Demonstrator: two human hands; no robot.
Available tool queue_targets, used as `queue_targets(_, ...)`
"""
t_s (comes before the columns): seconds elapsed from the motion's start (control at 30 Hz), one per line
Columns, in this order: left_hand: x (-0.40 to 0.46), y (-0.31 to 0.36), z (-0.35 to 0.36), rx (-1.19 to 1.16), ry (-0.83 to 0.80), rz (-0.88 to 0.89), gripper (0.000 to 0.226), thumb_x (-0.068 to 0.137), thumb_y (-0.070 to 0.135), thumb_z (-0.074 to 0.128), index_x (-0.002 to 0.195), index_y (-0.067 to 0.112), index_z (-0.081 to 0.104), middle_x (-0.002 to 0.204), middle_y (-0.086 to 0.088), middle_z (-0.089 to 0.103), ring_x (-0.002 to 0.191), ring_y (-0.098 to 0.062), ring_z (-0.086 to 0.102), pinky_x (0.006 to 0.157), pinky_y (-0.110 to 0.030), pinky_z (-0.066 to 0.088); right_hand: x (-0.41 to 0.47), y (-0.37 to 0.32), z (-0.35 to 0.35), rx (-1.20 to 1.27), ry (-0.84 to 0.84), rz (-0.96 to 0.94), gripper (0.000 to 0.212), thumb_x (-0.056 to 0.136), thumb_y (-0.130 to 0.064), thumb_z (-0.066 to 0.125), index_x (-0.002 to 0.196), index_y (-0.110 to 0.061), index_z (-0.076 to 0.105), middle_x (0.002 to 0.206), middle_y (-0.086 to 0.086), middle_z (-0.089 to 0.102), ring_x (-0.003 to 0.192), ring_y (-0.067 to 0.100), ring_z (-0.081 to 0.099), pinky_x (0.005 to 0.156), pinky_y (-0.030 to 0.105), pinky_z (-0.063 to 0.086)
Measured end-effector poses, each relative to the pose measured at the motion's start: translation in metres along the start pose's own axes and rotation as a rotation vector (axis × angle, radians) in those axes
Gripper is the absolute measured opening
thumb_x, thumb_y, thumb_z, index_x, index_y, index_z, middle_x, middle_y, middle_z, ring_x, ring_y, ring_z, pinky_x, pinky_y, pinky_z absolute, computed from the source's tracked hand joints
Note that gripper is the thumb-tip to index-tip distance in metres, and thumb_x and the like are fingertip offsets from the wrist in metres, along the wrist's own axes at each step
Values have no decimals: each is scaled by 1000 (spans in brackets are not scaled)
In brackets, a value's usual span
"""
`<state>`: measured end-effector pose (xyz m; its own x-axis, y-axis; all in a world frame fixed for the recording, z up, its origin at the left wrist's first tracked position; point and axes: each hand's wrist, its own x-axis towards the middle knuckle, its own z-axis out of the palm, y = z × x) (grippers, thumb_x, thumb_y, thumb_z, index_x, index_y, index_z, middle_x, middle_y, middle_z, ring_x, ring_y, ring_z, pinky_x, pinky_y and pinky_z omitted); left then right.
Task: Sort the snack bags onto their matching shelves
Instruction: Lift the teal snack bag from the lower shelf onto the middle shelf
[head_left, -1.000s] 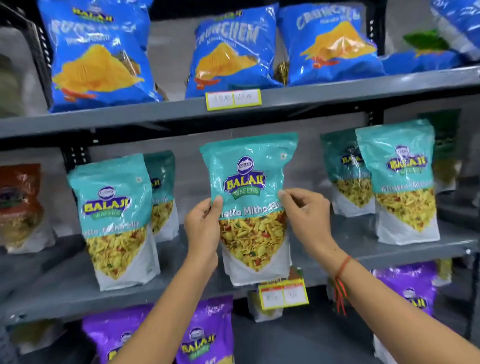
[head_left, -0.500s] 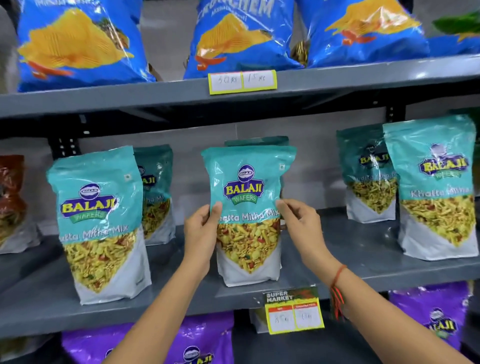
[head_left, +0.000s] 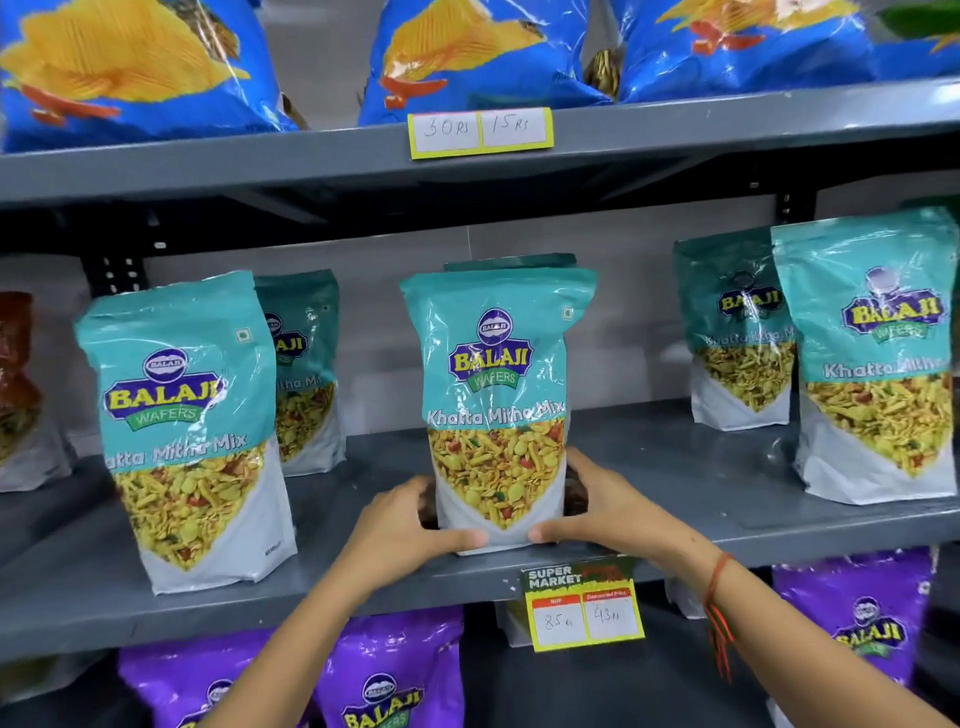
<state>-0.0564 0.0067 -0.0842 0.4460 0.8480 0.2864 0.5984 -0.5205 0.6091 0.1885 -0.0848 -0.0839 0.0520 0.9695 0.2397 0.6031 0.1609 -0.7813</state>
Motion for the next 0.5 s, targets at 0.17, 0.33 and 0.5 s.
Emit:
queue_targets(0.17, 9, 24, 14, 55, -9, 10, 86, 41, 77, 74, 112, 29, 63, 116, 10, 73, 104, -11, 67, 91, -38, 54, -3, 8, -22, 10, 20, 49, 80, 64, -27, 92, 131, -38, 50, 128, -12, 68, 115, 6, 65, 106, 33, 51)
queue_targets(0.33, 18, 46, 28, 58, -41, -6, 77, 52, 68, 78, 115, 27, 60, 122, 5, 69, 109, -18, 63, 89, -36, 52, -2, 22, -37, 87, 37, 86, 71, 62, -23, 93, 113, -51, 53, 124, -14, 70, 115, 8, 66, 108, 38, 50)
queue_targets(0.5, 18, 47, 29, 92, -45, -33, 85, 51, 72, 75, 120, 25, 58, 126, 2, 67, 111, -20, 62, 91, -40, 53, 3, 33, -37, 139, 20, 98, 91, 56, -30, 94, 136, -35, 49, 129, -9, 69, 117, 11, 66, 108, 43, 50)
